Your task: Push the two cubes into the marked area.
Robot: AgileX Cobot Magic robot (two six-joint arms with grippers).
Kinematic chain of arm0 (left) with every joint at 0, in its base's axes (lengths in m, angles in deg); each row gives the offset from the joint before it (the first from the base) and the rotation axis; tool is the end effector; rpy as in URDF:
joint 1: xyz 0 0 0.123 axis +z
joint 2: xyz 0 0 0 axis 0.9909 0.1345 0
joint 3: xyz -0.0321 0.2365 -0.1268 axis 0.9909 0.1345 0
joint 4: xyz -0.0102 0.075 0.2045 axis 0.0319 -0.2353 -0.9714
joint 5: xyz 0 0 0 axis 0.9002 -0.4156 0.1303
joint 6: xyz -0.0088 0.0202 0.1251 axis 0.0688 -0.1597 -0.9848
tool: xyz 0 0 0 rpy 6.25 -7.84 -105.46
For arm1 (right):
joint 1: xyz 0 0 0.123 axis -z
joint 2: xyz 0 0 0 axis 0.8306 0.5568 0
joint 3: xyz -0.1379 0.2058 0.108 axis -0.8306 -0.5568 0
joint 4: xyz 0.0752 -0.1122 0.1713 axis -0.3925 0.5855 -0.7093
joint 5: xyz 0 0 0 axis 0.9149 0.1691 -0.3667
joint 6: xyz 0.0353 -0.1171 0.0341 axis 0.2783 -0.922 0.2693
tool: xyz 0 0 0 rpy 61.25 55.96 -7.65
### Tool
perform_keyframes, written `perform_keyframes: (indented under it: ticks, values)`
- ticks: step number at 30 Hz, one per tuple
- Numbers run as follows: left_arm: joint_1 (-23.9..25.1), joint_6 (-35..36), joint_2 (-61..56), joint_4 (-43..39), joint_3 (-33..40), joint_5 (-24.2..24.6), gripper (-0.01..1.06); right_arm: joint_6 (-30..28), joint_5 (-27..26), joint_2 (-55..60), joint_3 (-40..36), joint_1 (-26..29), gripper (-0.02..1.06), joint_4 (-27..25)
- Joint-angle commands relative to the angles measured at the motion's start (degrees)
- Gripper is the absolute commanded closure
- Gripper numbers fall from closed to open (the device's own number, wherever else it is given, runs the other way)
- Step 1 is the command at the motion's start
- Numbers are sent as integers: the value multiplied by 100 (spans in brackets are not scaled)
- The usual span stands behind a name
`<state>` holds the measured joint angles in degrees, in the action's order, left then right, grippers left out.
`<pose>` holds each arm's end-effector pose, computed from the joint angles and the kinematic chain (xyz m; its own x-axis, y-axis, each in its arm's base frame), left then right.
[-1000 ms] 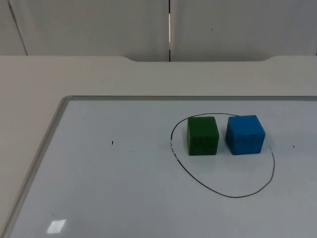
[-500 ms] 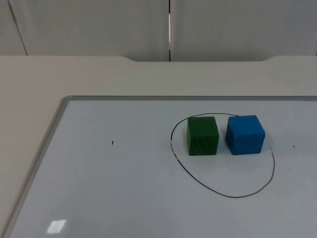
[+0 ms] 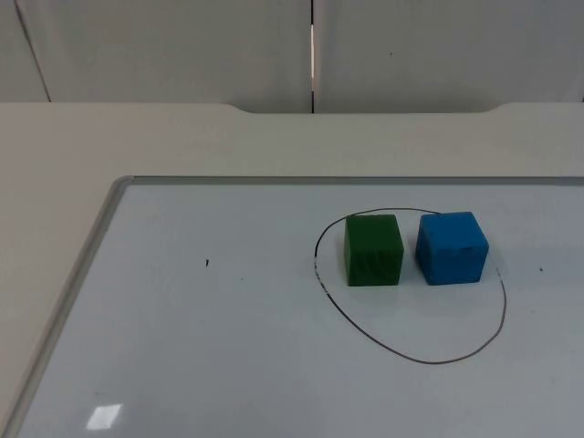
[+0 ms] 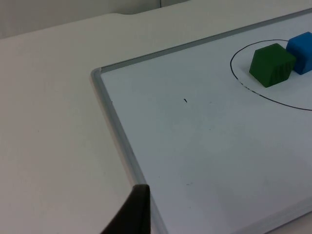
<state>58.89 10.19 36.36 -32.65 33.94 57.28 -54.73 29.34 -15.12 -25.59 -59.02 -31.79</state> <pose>0.0096 -0.0055 0.2414 -0.4432 0.1861 -0.8769 0.4023 0.9155 -0.0090 0.0092 0.0014 0.2479 -0.4593 -0.0493 -0.8869 -0.0680 0.9975 -0.0202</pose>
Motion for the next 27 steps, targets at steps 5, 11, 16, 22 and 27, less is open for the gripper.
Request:
perform_keyframes:
  ticks: [5,11,16,22,27]
  values:
    - [10,0,-16,-29,35,-62,0,-4,-49,-21,-35,37,-1,-5]
    - [99,0,-16,-27,35,-62,0,-4,-49,-21,-35,37,-1,-5]
    - [631,0,-16,-27,35,-62,0,-4,-49,-21,-35,37,-1,-5]
    - [1494,0,-16,-27,35,-62,0,-4,-49,-21,-35,37,-1,-5]
    - [2166,0,-16,-27,35,-62,0,-4,-49,-21,-35,37,-1,-5]
